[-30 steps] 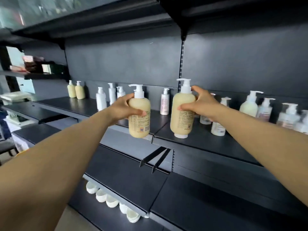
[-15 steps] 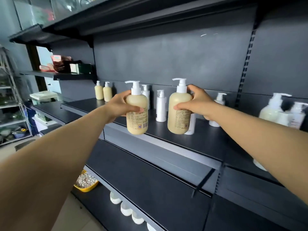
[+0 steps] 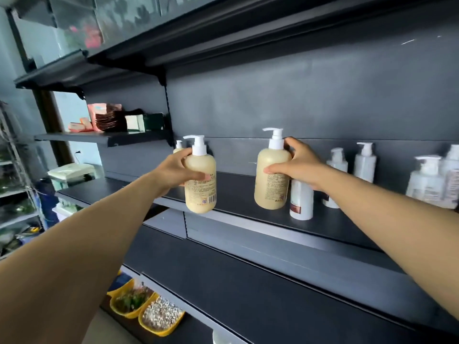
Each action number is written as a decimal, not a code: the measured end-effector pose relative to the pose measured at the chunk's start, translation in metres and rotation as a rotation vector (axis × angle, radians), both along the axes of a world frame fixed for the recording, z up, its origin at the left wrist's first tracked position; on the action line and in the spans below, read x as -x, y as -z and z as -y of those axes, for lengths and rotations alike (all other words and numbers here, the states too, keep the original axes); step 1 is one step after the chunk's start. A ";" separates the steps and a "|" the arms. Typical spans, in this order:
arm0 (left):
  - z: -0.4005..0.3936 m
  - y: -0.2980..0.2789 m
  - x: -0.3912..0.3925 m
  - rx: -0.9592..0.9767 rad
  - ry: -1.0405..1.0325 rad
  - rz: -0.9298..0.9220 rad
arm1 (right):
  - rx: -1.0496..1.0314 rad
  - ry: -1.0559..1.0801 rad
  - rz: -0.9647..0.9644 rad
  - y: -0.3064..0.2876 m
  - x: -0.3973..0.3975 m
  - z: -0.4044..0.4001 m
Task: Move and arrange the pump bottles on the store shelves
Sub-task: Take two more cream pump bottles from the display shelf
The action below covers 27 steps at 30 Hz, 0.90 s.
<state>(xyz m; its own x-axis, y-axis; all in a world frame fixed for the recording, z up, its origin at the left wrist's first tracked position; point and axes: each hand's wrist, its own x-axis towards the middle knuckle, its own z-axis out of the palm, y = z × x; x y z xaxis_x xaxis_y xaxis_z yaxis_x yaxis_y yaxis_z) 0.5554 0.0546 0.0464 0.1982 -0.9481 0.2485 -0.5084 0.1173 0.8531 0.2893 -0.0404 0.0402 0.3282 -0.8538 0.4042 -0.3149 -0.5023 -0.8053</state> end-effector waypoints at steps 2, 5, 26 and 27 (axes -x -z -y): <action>0.010 0.001 -0.038 0.011 -0.002 -0.023 | -0.006 0.009 0.000 -0.001 -0.035 0.008; 0.027 0.005 -0.088 0.014 -0.003 -0.030 | -0.022 0.027 0.003 -0.001 -0.078 0.023; 0.239 0.027 -0.336 0.020 0.045 -0.068 | -0.055 0.097 -0.014 0.019 -0.331 0.207; 0.247 0.029 -0.346 0.013 0.059 -0.068 | -0.063 0.101 -0.013 0.023 -0.340 0.213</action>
<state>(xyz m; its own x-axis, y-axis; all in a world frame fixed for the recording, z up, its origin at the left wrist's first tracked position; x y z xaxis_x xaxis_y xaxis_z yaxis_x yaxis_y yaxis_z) 0.9009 -0.1924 0.0171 0.1591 -0.9555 0.2486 -0.4412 0.1565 0.8837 0.6292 -0.2533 0.0174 0.2439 -0.9063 0.3452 -0.3724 -0.4162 -0.8295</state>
